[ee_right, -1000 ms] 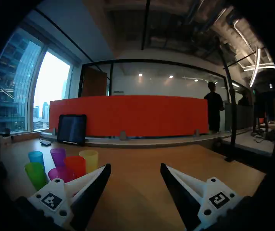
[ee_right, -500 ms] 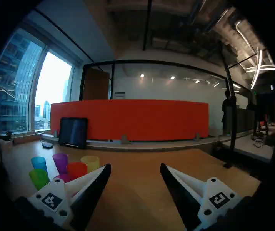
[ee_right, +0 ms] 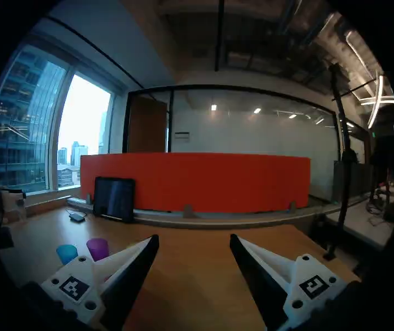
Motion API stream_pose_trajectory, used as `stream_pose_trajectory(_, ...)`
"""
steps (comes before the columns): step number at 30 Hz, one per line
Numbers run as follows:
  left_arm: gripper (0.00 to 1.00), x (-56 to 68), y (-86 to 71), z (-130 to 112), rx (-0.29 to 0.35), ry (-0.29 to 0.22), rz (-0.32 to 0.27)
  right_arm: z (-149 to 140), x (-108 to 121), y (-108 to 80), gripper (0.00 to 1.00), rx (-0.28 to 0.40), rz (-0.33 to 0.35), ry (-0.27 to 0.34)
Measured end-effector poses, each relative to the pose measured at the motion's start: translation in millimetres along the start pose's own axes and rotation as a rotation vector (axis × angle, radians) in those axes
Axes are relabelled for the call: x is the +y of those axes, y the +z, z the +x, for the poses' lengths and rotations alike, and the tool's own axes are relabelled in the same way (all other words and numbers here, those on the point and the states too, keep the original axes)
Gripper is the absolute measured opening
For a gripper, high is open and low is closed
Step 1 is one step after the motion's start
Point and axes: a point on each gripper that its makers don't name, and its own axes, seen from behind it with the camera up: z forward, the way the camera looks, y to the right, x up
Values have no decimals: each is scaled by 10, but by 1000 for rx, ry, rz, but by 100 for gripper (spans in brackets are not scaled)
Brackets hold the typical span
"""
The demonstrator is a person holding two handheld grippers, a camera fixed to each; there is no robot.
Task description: Pour water
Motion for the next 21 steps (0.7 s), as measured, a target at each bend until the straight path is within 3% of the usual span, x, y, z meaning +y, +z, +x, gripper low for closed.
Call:
stream_pose_trajectory(13,99,-23,192,837,26,3,-26,663,-166,137,99,2,66,3)
stream_pose_trajectory(21,99,-3,222,1083,30,4,-44,847,-190,162,99,5,79,-3)
